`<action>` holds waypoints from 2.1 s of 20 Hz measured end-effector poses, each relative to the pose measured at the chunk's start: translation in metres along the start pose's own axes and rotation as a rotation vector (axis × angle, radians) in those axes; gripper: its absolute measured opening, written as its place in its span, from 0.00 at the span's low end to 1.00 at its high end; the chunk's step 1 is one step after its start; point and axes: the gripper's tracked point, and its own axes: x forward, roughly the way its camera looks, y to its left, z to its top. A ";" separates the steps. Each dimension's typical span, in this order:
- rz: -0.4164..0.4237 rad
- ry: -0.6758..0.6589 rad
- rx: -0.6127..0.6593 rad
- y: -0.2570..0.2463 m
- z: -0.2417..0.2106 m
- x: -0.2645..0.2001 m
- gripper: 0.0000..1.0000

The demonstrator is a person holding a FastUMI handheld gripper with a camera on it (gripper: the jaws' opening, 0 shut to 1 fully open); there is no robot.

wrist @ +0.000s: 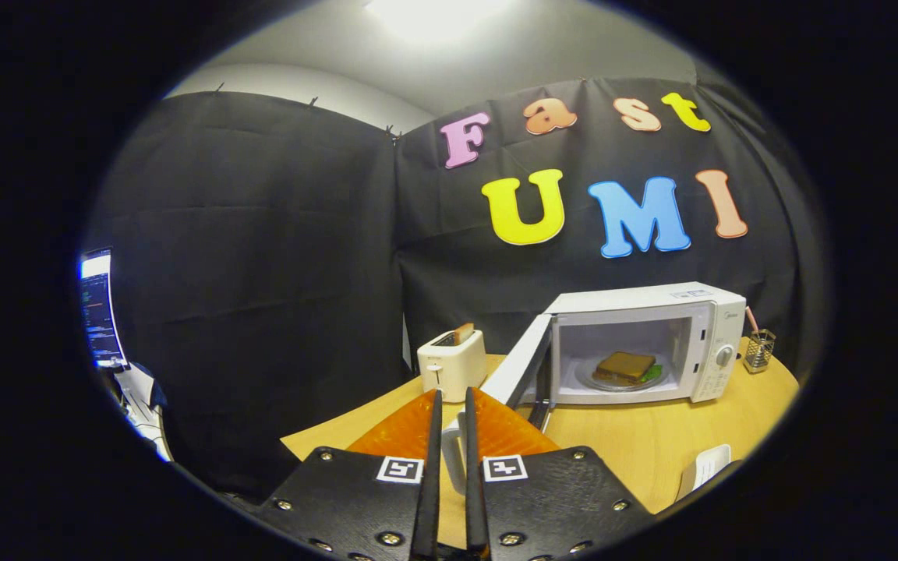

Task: Open the microwave, put the food inside, and close the microwave door.

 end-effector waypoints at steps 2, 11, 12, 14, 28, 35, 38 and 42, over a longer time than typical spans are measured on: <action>0.012 0.009 -0.002 0.014 -0.008 0.013 0.14; -0.045 0.070 -0.009 0.001 -0.041 0.058 0.09; -0.055 0.061 -0.004 -0.004 -0.037 0.056 0.07; -0.086 0.042 -0.011 -0.019 -0.032 0.053 0.07; -0.393 -0.030 -0.023 -0.183 -0.009 0.018 0.07; -0.511 -0.017 0.017 -0.243 -0.009 0.019 0.07; -0.572 -0.026 0.025 -0.269 -0.006 0.023 0.07; -0.600 -0.009 0.049 -0.293 -0.005 0.040 0.07</action>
